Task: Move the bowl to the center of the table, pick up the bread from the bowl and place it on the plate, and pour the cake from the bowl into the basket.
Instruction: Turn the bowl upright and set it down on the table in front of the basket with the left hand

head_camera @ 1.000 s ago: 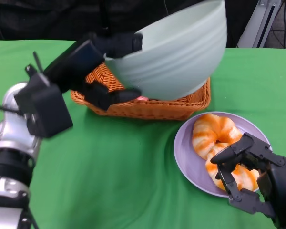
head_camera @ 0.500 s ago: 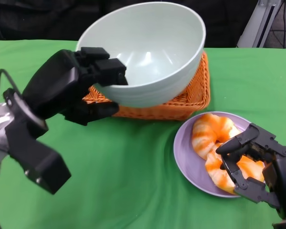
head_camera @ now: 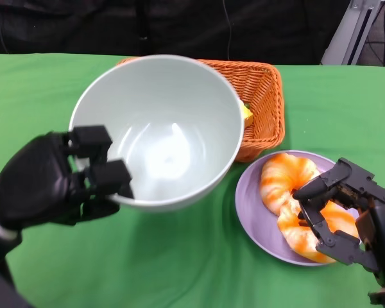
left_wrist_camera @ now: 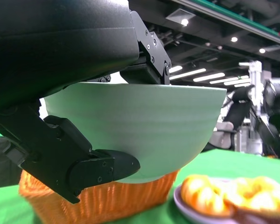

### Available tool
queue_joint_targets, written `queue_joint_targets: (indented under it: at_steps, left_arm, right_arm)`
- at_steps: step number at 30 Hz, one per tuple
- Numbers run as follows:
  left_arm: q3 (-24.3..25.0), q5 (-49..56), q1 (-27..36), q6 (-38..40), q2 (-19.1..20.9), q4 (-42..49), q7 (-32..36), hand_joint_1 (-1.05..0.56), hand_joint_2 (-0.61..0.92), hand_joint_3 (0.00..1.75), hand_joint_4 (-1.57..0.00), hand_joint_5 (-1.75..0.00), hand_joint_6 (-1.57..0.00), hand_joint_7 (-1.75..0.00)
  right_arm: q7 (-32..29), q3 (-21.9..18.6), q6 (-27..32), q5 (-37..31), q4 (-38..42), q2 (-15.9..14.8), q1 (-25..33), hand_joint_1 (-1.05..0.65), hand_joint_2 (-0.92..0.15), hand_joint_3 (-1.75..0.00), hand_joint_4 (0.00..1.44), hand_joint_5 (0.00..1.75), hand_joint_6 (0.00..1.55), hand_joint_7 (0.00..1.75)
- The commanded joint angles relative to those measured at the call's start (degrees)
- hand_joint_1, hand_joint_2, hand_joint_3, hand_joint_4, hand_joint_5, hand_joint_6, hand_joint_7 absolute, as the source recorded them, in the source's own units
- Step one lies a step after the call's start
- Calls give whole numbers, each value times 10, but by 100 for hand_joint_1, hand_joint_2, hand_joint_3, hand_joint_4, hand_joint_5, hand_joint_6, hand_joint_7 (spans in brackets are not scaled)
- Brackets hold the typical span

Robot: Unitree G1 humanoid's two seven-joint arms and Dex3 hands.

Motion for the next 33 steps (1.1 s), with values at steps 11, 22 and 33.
queue_joint_targets:
  at_steps: [11,22,33]
  left_arm:
    - [-156,36,15,47,93,1,160,-15,83,9,-76,-163,-91,-96]
    - [-209,20,27,63,90,32,146,-21,80,0,-71,-172,-100,-79]
    - [-243,1,12,92,65,83,122,-16,82,0,-68,-174,-81,-117]
  right_arm:
    - [-2,-9,2,-2,-3,-7,-1,-10,-67,-72,75,144,72,118]
    - [-2,-7,-3,-1,-5,-6,3,-10,-66,-73,75,144,71,119]
    - [-2,-4,6,-2,-17,-4,10,-9,-66,-74,75,145,71,119]
